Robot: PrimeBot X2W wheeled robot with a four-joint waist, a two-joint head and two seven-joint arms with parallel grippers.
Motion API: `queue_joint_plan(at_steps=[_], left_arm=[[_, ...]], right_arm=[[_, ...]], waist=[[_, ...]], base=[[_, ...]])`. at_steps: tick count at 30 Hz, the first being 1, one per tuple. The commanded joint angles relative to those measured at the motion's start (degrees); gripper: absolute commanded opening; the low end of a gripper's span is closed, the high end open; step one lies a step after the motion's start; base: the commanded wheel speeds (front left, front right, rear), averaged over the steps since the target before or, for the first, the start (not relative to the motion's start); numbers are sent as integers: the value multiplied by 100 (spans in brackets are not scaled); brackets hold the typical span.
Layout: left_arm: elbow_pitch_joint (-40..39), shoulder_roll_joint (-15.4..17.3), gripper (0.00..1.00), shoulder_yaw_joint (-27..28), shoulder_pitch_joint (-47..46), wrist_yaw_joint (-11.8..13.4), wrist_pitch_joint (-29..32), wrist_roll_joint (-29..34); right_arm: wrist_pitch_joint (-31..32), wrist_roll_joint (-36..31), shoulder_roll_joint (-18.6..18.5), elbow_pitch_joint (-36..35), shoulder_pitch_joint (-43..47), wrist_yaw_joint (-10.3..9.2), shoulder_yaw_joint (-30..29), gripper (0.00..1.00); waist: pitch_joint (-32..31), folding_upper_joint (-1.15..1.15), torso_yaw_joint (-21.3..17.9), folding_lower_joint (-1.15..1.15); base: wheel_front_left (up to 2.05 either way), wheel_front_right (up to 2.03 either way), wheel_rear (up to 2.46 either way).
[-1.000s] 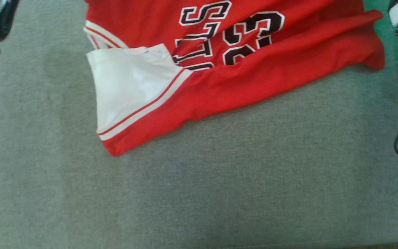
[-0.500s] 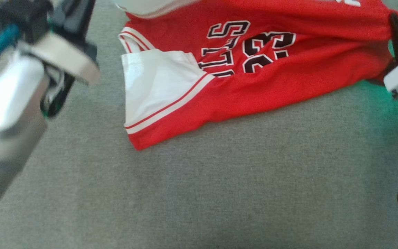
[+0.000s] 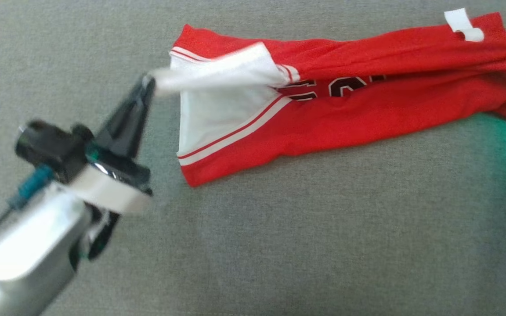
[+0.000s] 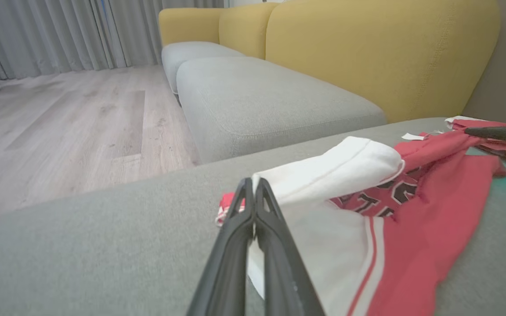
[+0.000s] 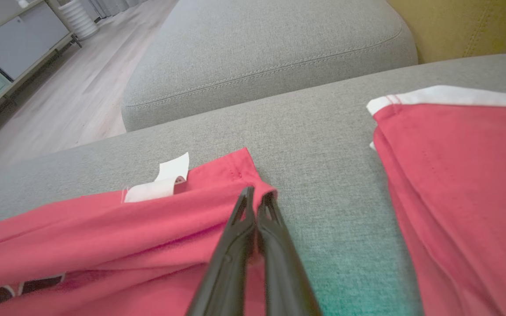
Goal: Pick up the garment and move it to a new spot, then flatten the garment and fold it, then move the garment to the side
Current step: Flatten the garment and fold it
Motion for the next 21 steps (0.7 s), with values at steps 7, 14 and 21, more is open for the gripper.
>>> queue_joint_plan(at_steps=[7,14,21], left_arm=[[-262,-33,0,-8,454,181,-25,-163],[145,-399,100,-80,821,230,-36,-272],[221,-880,100,426,1372,773,-44,110]], right_arm=[[-52,-232,-59,46,13,-11,-101,10],[-307,-391,131,270,56,-11,-202,100],[-852,-230,540,33,562,-11,-151,100]], waist=[[58,0,79,1],[-213,0,12,1],[-773,0,-90,1]], base=[[0,0,0],[0,0,0],[0,0,0]])
